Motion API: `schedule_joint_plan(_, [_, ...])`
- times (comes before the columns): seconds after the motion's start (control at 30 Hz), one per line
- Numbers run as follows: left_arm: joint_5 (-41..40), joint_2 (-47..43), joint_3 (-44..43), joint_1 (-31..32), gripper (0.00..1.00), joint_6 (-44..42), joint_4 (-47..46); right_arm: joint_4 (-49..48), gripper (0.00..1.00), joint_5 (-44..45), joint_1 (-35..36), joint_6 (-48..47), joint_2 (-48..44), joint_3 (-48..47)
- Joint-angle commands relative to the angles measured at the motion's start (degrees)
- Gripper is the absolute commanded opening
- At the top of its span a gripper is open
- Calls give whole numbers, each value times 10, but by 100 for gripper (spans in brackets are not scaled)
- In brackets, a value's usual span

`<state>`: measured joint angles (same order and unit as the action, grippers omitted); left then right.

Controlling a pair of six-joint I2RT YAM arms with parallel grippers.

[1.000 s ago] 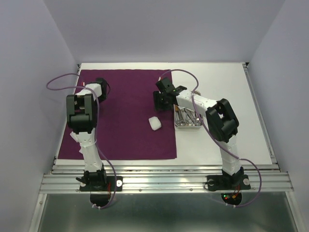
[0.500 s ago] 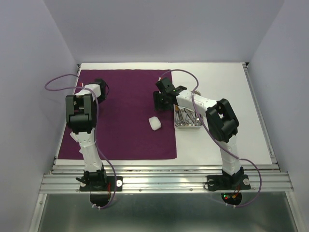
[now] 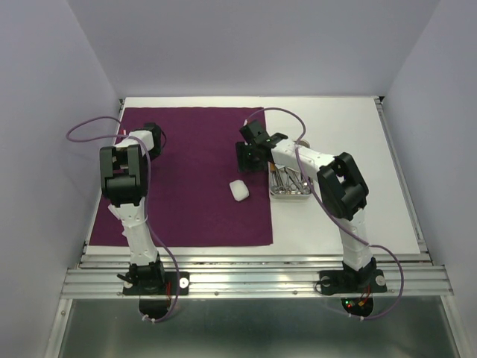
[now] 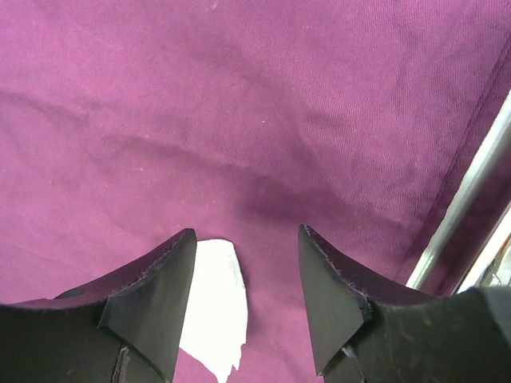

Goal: Prepare the surgical pack
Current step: Move the medical item into the surgical kit.

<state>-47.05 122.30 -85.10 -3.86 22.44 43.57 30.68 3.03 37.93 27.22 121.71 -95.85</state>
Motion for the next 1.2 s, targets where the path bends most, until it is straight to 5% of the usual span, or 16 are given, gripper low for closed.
schedule_joint_plan(0.0, [-24, -16, -2, -2, 15, 16, 25, -1, 59, 8, 5, 3, -21, -14])
schedule_joint_plan(0.1, [-25, -23, -7, -1, 0, 21, 30, -1, 59, 7, 5, 2, -20, -15])
schedule_joint_plan(0.6, [7, -92, -13, 87, 0, 51, 58, -8, 59, 3, 5, 2, -14, -10])
schedule_joint_plan(1.17, [63, 2, -136, 263, 0, 112, 110, -18, 59, 86, 0, 8, -66, 62])
